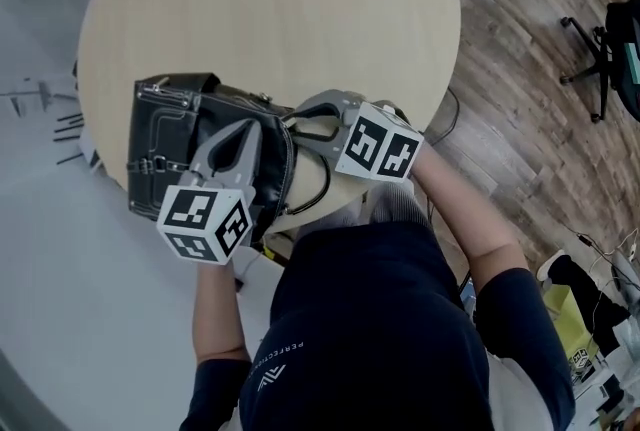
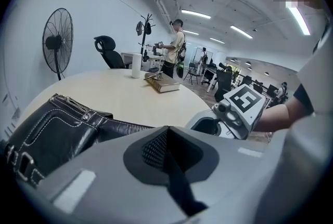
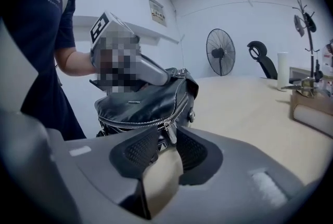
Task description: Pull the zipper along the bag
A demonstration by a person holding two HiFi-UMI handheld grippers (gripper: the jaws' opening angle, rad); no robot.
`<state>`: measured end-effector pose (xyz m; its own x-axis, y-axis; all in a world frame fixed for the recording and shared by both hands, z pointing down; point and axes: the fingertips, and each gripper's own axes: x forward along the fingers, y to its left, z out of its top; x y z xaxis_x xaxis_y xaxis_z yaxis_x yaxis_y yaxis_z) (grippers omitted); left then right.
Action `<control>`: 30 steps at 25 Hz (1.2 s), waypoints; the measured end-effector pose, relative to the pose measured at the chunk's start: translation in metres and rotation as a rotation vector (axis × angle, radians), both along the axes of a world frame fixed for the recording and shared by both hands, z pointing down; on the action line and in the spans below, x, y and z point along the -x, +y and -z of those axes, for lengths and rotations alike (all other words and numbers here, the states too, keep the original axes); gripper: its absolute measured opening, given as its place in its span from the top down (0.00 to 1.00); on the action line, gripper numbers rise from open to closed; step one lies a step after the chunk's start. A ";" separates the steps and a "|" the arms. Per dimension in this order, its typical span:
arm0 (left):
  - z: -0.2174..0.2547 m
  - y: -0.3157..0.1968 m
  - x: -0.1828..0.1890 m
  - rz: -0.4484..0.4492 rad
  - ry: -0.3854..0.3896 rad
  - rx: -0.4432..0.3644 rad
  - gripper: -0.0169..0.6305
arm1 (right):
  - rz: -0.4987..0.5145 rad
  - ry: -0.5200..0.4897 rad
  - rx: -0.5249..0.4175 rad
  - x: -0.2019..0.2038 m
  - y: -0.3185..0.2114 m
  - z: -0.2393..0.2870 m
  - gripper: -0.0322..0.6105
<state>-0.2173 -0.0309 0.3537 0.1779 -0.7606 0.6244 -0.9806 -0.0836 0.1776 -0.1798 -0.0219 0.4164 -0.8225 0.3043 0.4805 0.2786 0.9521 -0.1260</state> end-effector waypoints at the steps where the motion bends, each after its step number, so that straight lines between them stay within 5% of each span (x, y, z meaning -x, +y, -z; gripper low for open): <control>1: -0.001 0.000 0.001 -0.001 0.001 0.002 0.95 | 0.028 -0.004 -0.005 0.002 0.002 0.000 0.77; 19: -0.008 -0.001 0.010 0.014 0.024 0.012 0.95 | 0.398 0.034 0.047 0.009 0.014 -0.009 0.78; 30: -0.013 -0.003 0.014 0.014 0.038 0.032 0.95 | 0.468 0.057 0.014 0.009 0.013 -0.013 0.87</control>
